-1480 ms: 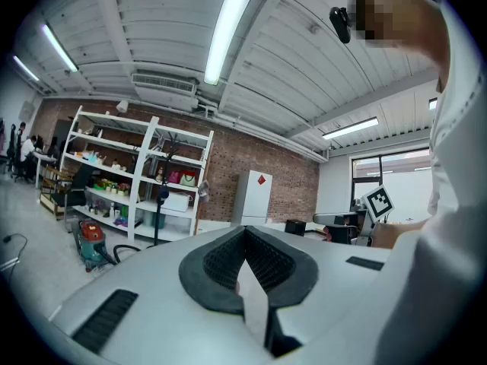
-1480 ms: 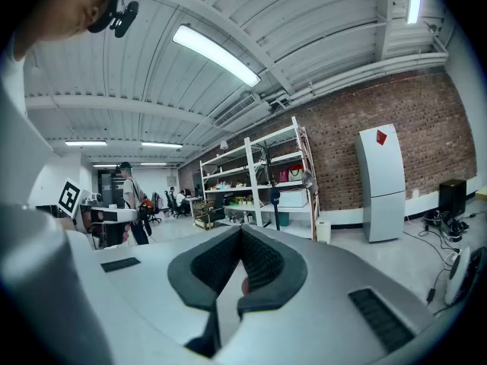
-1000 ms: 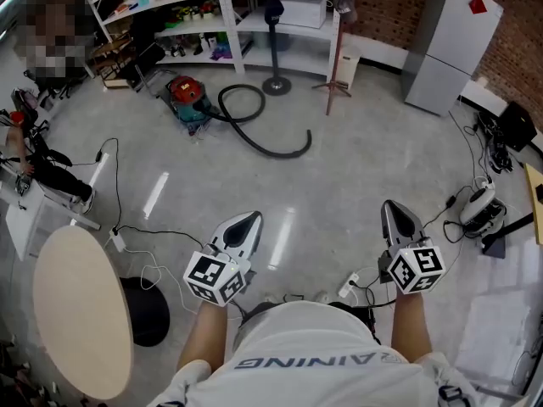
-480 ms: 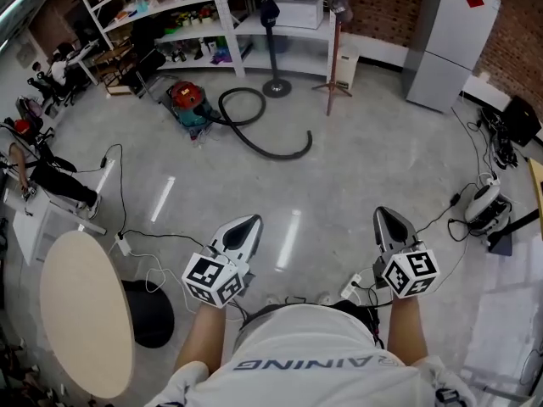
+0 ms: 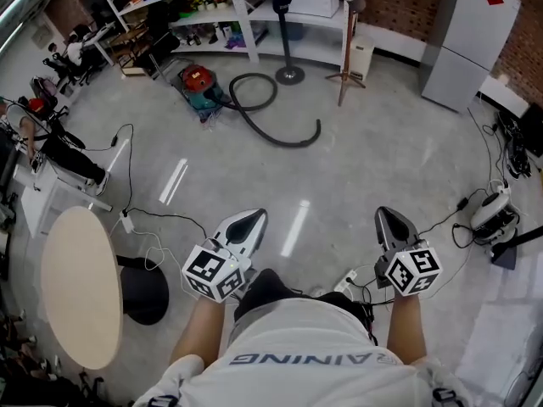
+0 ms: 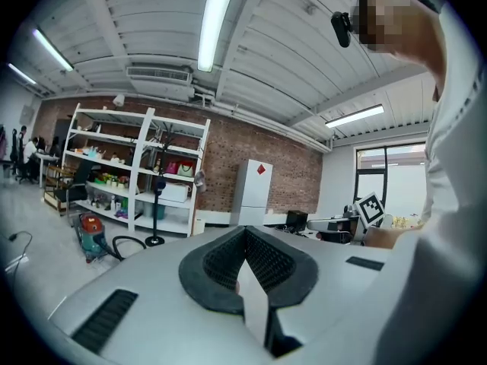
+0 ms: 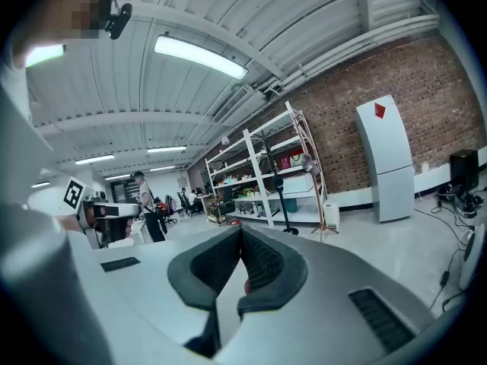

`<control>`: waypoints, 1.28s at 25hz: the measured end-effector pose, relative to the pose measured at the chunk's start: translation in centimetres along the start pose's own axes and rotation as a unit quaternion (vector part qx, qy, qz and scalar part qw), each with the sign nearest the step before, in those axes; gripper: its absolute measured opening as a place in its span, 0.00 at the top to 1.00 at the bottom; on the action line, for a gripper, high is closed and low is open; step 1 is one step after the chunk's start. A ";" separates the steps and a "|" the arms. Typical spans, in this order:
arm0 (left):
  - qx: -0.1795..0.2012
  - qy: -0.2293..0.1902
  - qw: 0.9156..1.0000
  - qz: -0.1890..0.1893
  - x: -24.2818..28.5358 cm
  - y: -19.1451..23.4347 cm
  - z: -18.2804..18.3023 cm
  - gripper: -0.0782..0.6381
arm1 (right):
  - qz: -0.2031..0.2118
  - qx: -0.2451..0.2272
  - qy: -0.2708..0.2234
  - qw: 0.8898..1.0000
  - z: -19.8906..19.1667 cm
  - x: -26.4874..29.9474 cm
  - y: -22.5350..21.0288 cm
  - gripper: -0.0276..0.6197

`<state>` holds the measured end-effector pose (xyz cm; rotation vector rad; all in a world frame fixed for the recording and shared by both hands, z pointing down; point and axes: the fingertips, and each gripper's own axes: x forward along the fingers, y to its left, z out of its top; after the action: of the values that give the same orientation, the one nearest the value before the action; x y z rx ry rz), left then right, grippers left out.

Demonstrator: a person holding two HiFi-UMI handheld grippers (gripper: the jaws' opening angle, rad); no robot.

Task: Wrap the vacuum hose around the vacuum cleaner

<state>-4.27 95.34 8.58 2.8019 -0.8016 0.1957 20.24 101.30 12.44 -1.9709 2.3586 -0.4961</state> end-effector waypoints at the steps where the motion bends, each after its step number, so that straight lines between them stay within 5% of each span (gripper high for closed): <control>1: -0.005 -0.001 1.000 0.004 0.1 0.4 0.0 0.87 | 0.004 -0.003 0.004 1.000 0.0 0.5 0.0 0.94; 11: -0.054 -0.014 0.998 0.014 4.7 7.0 -1.2 0.87 | 0.031 -0.046 0.056 0.997 -0.4 7.2 -1.0 0.94; 32: -0.117 -0.005 0.993 -0.029 13.0 35.6 1.5 0.87 | 0.004 -0.102 0.121 0.987 1.9 36.2 3.6 0.94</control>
<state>-12.23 58.95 15.70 2.6025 -0.6937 0.0732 10.09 66.50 16.21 -2.0915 2.6584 -0.5426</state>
